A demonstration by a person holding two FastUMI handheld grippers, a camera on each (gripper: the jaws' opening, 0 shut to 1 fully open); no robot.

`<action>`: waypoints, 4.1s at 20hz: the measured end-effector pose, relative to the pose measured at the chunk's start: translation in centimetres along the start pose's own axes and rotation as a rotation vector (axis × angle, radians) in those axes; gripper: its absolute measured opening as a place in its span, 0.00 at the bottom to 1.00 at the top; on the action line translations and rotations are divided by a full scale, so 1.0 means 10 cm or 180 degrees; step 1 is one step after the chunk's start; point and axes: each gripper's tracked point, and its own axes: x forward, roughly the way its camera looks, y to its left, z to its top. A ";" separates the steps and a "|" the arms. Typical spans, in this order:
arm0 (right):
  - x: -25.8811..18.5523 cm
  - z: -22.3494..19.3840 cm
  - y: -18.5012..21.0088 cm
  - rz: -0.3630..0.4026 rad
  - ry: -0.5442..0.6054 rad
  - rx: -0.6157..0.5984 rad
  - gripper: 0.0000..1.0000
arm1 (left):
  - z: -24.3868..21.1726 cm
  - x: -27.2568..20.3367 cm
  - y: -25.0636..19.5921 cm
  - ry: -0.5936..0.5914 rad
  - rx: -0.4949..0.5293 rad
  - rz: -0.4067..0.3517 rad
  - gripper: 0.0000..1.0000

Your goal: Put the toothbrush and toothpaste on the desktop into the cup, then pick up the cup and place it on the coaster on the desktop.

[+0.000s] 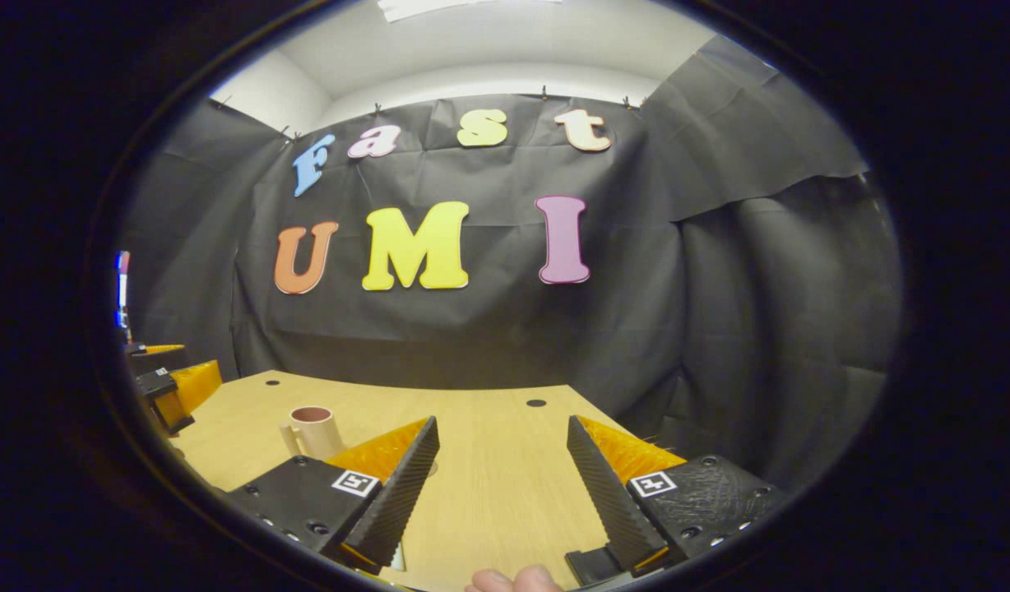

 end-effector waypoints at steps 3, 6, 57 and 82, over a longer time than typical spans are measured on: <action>-0.01 -0.01 0.03 0.0025 0.0004 0.0022 0.95 | -0.04 -0.01 0.05 0.0064 -0.0017 0.0021 0.99; 0.00 -0.05 0.07 0.0061 0.0031 0.0027 0.95 | -0.04 -0.02 0.09 0.0072 0.0000 0.0051 0.99; 0.24 -1.65 1.30 0.0779 0.1680 -0.0261 0.95 | -1.40 -0.18 0.06 0.1661 -0.0268 -0.0006 0.43; 0.44 -1.87 1.02 0.0527 0.2050 0.0171 0.95 | -1.46 0.32 -0.64 0.1885 0.1018 -0.2161 0.95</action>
